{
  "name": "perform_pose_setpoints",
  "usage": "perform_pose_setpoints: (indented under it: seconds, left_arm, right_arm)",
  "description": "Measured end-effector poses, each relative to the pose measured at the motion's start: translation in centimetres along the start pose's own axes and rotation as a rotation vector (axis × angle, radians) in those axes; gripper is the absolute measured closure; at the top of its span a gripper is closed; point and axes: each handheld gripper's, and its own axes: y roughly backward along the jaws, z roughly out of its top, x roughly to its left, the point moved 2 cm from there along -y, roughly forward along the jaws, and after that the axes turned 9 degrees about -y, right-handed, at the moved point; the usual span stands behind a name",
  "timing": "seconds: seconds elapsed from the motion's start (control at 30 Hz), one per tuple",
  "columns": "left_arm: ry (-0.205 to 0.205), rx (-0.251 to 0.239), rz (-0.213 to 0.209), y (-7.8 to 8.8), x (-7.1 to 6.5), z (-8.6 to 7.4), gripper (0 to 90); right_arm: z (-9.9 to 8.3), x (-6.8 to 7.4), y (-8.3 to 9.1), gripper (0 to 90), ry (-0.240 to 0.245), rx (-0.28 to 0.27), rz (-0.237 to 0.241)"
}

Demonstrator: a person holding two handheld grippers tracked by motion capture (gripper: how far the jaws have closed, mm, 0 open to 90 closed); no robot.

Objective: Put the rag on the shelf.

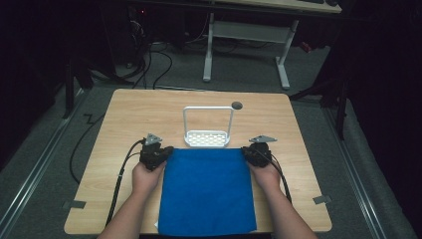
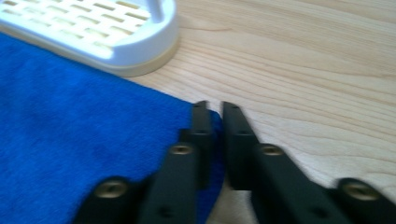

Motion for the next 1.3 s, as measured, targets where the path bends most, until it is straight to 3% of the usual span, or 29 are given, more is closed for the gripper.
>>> perform_pose_setpoints:
  seconds: [0.13,0.23,0.3,0.37,0.4,0.43,0.47,0.5,0.53,0.63,0.7,0.83,0.93,1.0,1.3]
  left_arm:
    - [-0.001,-0.018,-0.008,0.2,0.1,0.0,88.7]
    - [-0.025,-0.049,-0.019,0.8,-0.1,0.1,88.7]
    - [-0.016,-0.059,-0.021,1.2,-0.2,0.3,88.7]
    - [-0.013,-0.100,-0.028,2.2,-0.6,0.8,88.7]
    - [-0.039,-0.150,-0.025,3.5,-1.4,1.2,88.7]
    - [-0.039,-0.150,-0.025,3.5,-1.4,1.2,88.7]
    - [-0.055,-0.175,-0.016,4.2,-1.9,1.2,88.7]
    - [-0.061,-0.187,-0.010,4.6,-2.1,1.1,88.7]
    - [-0.054,-0.223,-0.006,5.6,-2.5,0.7,88.6]
    - [-0.054,-0.257,0.013,6.5,-2.8,-0.1,88.6]
    - [-0.074,-0.249,0.024,7.1,-2.7,0.1,88.5]
    - [-0.065,-0.289,0.022,8.3,-2.9,0.3,88.5]
    - [-0.096,-0.319,0.041,9.1,-3.4,0.8,88.4]
    - [-0.091,-0.361,0.042,10.1,-3.6,1.1,88.3]
    - [-0.102,-0.436,0.035,12.2,-4.2,1.9,88.2]
  right_arm:
    - [-0.1,0.4,0.7,88.4,0.001,-0.026,0.020]
    - [-0.6,1.2,2.6,88.4,0.014,-0.102,0.028]
    - [-0.6,1.4,2.9,88.4,0.010,-0.116,0.029]
    - [-0.9,1.8,3.9,88.5,0.003,-0.157,0.036]
    - [-1.1,2.1,4.6,88.5,0.006,-0.189,0.040]
    - [-1.1,2.1,4.6,88.5,0.006,-0.189,0.040]
    - [-1.2,2.4,5.4,88.5,0.004,-0.235,0.051]
    - [-1.2,2.4,5.4,88.5,0.004,-0.235,0.051]
    - [-1.3,2.6,6.3,88.5,0.002,-0.271,0.064]
    - [-1.3,2.8,6.9,88.5,0.013,-0.290,0.065]
    - [-1.6,2.9,7.5,88.5,0.019,-0.307,0.072]
    - [-1.5,3.1,8.4,88.5,0.019,-0.342,0.091]
    - [-1.2,3.6,9.4,88.5,0.022,-0.389,0.110]
    - [-1.0,3.8,10.0,88.5,0.026,-0.411,0.114]
    - [-0.2,4.6,12.4,88.4,0.031,-0.491,0.144]
